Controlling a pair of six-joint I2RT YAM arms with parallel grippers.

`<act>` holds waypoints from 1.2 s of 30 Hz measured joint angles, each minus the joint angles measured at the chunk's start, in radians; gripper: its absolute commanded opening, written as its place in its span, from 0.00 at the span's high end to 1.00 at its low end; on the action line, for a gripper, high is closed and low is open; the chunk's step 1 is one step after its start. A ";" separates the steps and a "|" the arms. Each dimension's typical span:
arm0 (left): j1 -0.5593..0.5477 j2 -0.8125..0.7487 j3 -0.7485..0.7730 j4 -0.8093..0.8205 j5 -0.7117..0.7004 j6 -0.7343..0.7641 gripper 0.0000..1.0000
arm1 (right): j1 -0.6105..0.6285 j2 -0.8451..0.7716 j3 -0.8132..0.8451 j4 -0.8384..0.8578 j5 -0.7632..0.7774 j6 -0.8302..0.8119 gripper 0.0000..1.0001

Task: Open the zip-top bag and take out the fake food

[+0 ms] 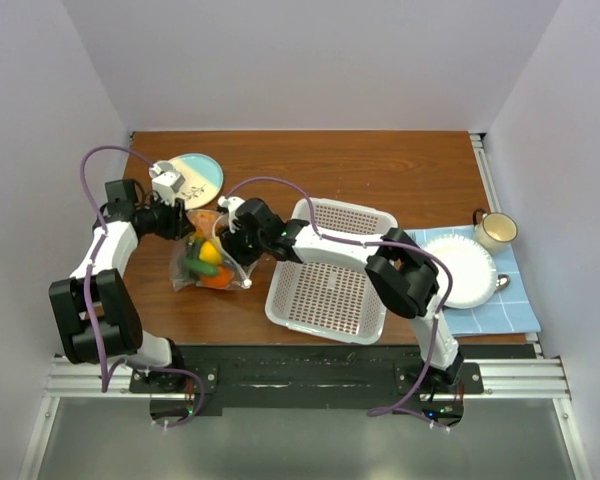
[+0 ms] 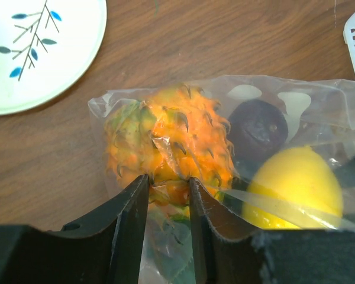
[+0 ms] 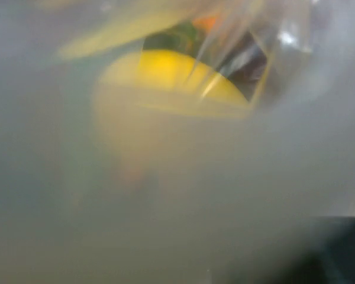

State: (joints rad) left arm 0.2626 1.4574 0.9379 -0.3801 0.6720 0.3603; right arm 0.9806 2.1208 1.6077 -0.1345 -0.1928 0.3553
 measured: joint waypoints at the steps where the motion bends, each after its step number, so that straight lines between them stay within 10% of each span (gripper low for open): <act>1: -0.001 0.004 -0.002 0.012 0.002 -0.001 0.64 | 0.000 -0.015 -0.016 -0.003 0.013 -0.008 0.71; 5: -0.003 0.018 -0.002 0.049 0.010 -0.001 0.64 | 0.000 -0.108 -0.095 0.000 0.060 -0.037 0.66; 7: -0.003 0.020 -0.002 0.055 0.012 0.000 0.64 | -0.002 -0.167 -0.134 0.008 0.077 -0.044 0.28; 9: -0.003 0.020 -0.003 0.057 0.014 0.000 0.64 | -0.005 -0.193 -0.146 0.026 0.083 -0.047 0.11; 36: -0.060 0.074 0.042 0.051 0.054 0.045 0.64 | -0.004 -0.034 -0.090 0.247 0.096 -0.139 0.05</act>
State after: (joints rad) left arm 0.2028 1.5311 0.9794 -0.3290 0.7258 0.4057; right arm 0.9768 2.0872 1.5173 0.1127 -0.0967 0.2161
